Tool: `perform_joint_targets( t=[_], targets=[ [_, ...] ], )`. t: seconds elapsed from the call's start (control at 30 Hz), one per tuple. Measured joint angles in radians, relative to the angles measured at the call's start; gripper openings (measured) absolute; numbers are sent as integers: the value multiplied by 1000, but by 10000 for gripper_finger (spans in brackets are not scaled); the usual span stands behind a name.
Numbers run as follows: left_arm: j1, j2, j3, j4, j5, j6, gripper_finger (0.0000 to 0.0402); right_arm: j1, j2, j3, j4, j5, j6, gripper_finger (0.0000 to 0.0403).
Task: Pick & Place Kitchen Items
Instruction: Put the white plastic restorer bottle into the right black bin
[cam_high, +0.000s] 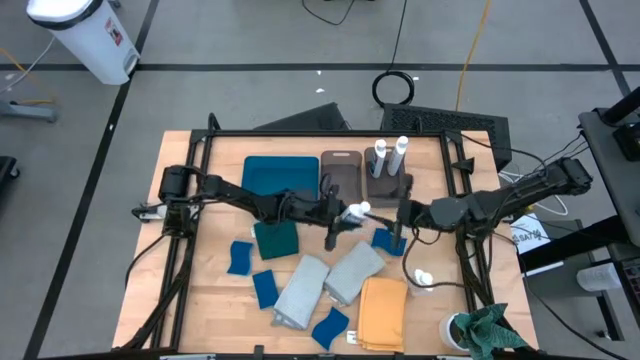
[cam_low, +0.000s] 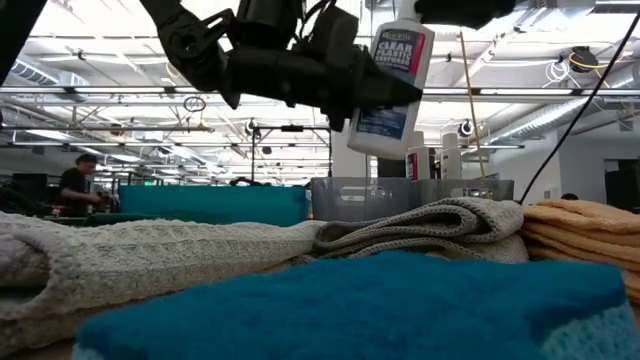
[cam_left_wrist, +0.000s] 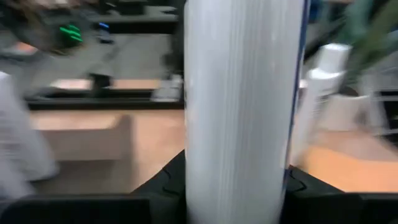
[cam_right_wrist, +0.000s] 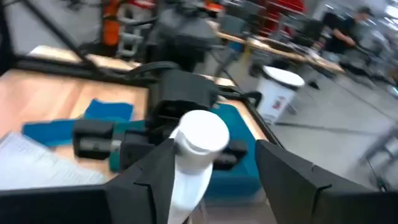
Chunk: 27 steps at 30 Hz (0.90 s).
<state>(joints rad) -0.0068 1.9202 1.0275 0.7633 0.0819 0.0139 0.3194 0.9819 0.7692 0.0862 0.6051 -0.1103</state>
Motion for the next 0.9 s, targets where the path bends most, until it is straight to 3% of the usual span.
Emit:
perform_joint_targets(
  t=[0.2, 0.27, 0.57, 0.77, 0.9],
  targets=[
    [-21, 0, 0, 26, -321, 179, 115, 17, -5, -4, -4, 55, 159, 228],
    [-26, 0, 0, 16, -367, 213, 116, 16, -2, -26, 11, 54, 167, 234],
    [-25, -2, 1, 63, -201, 157, 116, -6, 6, -89, 215, 16, -1, 231],
    [4, -2, 1, 61, -99, 82, 117, -77, 17, -132, 341, -249, 7, 196],
    [12, -1, 0, 46, -96, 70, 117, -129, 49, -154, 408, -269, 12, 176]
  ],
)
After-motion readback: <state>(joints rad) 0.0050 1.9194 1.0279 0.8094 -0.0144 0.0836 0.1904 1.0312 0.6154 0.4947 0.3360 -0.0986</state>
